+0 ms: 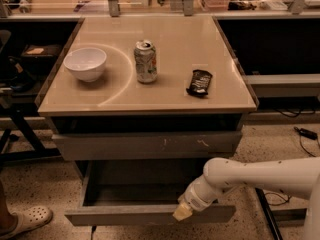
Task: Open middle drawer
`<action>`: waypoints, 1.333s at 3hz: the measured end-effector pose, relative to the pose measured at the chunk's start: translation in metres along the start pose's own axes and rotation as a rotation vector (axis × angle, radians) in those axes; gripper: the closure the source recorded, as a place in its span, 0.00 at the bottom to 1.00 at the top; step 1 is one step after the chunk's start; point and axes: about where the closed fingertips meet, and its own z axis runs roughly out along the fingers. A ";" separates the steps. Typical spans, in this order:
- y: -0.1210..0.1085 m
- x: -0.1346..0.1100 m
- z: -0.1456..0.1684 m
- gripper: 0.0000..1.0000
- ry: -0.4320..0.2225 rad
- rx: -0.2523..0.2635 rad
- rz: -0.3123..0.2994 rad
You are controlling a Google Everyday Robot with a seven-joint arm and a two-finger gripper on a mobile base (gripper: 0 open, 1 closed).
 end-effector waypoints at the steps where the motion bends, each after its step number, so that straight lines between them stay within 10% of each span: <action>1: 0.010 0.006 0.000 1.00 -0.006 -0.006 0.019; 4: 0.023 0.014 -0.002 1.00 -0.018 -0.008 0.041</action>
Offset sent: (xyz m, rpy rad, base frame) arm -0.0793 -0.0134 0.0184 0.0555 0.0423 -0.1091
